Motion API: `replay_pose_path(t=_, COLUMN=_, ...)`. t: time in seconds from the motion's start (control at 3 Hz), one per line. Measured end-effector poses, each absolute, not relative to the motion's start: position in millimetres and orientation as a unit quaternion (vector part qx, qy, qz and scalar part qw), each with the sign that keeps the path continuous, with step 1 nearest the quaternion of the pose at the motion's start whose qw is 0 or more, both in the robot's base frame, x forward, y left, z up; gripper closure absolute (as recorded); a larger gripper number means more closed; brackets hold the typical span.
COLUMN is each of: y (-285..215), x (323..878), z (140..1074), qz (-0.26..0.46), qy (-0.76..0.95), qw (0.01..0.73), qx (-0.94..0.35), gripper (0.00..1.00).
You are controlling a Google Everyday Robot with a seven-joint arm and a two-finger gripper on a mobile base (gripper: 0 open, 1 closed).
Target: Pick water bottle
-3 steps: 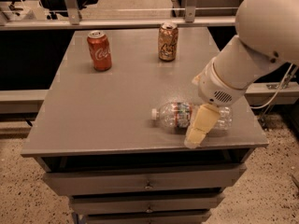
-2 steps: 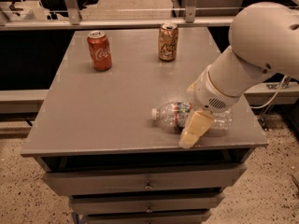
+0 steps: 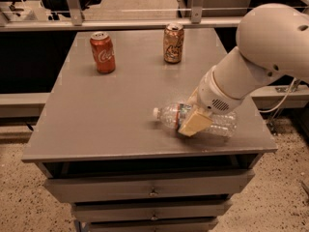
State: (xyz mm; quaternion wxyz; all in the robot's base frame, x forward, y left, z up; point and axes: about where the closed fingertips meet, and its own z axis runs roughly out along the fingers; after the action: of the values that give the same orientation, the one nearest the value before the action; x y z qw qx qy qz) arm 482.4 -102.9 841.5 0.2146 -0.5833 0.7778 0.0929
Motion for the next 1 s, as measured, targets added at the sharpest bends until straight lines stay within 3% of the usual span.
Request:
replay_pose_path(t=0.33, y=-96.9, x=494.0, z=864.2, qz=0.132, qy=0.769, qw=0.251, qx=-0.573, gripper=0.86)
replay_pose_path(t=0.67, y=-82.6, x=510.3, z=906.5, qz=0.191, qy=0.744, qw=0.313, qx=-0.559, gripper=1.0)
replay_pose_path(t=1.0, y=-73.8, x=526.1, z=952.9, qz=0.248, qy=0.725, qw=0.372, qx=-0.523, gripper=1.0)
